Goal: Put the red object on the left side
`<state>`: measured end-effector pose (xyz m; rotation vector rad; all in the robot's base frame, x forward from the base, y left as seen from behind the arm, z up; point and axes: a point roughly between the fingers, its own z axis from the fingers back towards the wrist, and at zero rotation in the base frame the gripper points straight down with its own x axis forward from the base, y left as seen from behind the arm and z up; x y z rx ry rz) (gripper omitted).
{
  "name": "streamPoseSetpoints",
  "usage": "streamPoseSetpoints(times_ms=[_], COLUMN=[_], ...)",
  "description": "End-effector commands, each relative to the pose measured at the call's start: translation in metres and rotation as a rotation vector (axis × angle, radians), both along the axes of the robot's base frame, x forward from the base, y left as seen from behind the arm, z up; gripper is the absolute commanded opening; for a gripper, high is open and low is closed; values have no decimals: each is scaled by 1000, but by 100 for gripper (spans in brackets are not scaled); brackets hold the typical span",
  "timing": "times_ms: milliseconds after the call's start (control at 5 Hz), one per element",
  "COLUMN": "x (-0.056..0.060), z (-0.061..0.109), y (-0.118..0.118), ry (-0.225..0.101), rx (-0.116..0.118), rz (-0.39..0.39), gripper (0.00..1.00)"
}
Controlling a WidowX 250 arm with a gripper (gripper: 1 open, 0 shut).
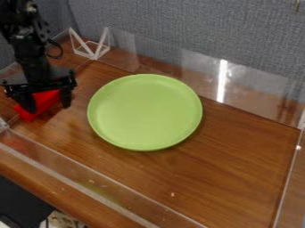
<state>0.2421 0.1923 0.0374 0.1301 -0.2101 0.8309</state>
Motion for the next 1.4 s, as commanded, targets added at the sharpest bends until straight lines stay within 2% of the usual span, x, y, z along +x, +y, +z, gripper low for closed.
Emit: streamPoseSetpoints(times_ms=[0, 200, 400, 800, 1000, 1200], x=[-3, -2, 17, 24, 26, 32], z=[-25, -28, -15, 10, 26, 45], y=[1, 0, -3, -3, -3, -6], ry=[37, 43, 26, -19, -43, -58], rx=[20, 41, 38, 30, 35, 48], rz=[47, 22, -22, -132, -179, -180], gripper=[100, 100, 100, 100, 100, 100])
